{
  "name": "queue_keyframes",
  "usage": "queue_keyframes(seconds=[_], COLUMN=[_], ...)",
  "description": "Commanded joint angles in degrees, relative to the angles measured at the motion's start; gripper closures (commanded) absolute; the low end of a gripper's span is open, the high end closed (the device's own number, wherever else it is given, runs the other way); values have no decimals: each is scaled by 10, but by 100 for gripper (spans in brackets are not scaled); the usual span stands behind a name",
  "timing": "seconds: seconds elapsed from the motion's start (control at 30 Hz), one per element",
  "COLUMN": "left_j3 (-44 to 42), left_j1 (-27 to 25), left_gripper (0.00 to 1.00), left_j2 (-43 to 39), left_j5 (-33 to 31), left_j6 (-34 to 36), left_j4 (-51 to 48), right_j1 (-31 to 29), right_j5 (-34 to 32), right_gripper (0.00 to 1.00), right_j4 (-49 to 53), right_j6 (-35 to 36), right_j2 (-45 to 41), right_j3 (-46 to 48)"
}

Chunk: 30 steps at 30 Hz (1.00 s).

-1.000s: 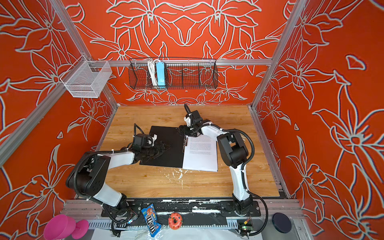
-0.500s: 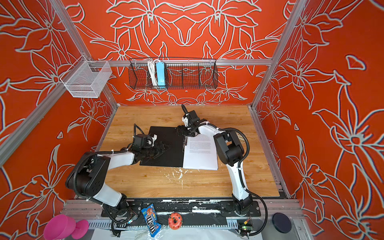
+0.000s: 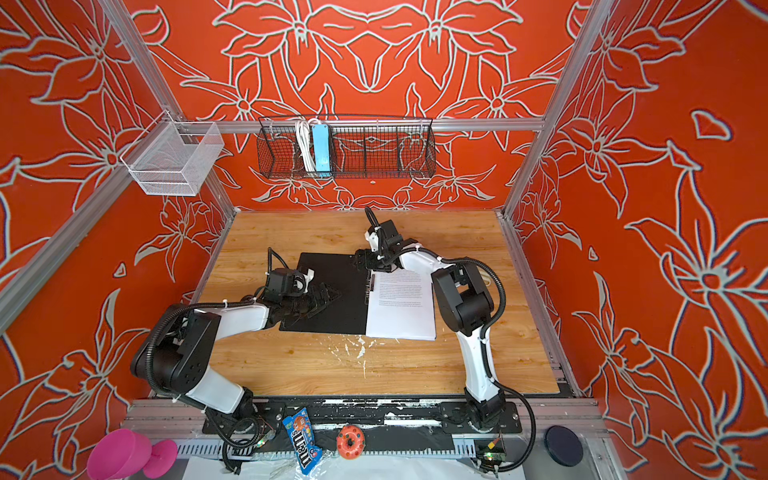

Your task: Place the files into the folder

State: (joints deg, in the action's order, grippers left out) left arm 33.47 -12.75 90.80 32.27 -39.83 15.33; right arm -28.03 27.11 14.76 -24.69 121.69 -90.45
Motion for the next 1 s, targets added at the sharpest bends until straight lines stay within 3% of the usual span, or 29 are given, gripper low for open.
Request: queue_keyframes(seconds=[0.0,0.5,0.97], left_j3=[-53,-53,-50], left_j1=[0,0,1], left_gripper=[2,2,2], left_j2=[41,29,35], left_j5=[-62,-64,-65], left_j6=[-2,0,2], left_j4=[-182,-190,-190], right_j1=[1,7,7], right_j5=[-11,-7,55], right_gripper=[13,13,15], right_j4=[10,29,30], right_j6=[12,19,13], right_j2=[5,59,78], right_j3=[-23,-60,-71])
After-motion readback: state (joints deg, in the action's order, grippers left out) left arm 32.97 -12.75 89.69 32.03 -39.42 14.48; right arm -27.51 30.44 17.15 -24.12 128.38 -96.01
